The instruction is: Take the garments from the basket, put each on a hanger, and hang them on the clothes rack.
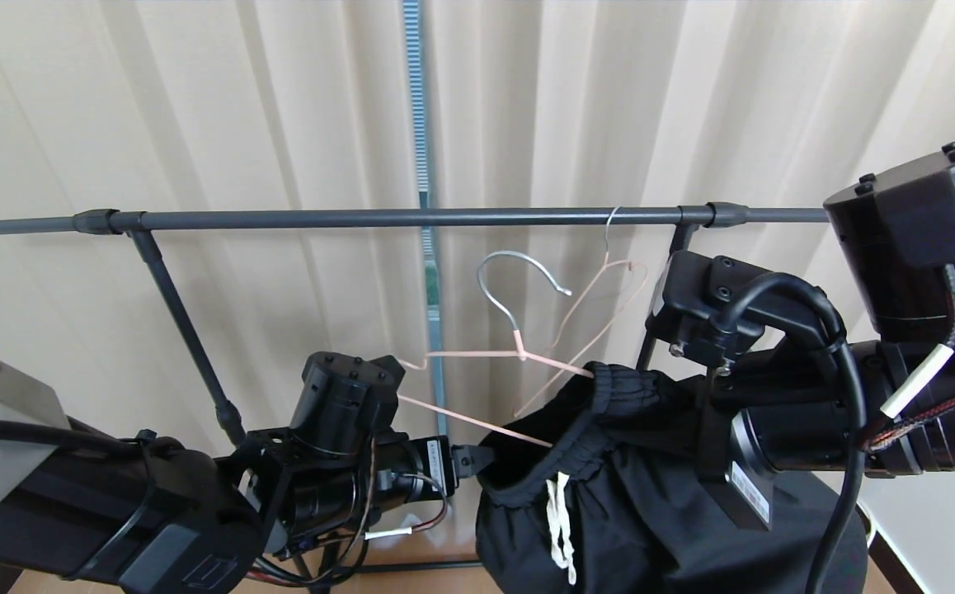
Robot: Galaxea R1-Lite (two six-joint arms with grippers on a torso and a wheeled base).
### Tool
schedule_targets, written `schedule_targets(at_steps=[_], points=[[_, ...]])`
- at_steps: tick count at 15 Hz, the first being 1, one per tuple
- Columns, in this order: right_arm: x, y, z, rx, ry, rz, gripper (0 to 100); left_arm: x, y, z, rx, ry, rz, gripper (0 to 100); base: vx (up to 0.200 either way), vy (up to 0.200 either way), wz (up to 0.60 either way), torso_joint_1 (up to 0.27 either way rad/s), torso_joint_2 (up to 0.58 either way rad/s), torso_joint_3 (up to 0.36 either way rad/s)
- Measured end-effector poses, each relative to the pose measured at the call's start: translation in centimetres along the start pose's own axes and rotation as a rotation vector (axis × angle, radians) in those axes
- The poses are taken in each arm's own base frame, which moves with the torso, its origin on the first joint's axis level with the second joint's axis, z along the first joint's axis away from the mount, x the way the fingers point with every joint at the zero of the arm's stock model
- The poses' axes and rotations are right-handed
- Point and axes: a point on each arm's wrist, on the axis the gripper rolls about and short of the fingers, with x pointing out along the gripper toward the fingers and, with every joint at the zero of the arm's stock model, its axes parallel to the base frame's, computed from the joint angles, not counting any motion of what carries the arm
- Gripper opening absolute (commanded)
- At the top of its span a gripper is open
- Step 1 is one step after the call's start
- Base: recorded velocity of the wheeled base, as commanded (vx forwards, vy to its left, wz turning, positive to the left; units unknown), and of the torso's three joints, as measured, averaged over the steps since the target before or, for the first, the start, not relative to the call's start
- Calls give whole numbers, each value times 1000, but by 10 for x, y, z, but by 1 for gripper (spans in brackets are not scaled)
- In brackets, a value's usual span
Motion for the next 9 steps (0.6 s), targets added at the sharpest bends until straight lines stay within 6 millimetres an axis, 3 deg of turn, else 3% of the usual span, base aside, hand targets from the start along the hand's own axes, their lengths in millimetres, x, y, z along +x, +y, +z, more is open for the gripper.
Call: schedule_targets(at_steps=[9], points=[[-11,6,8,48,-58,26,0,16,-6,-25,120,59,51,100,0,0,0,0,0,0]])
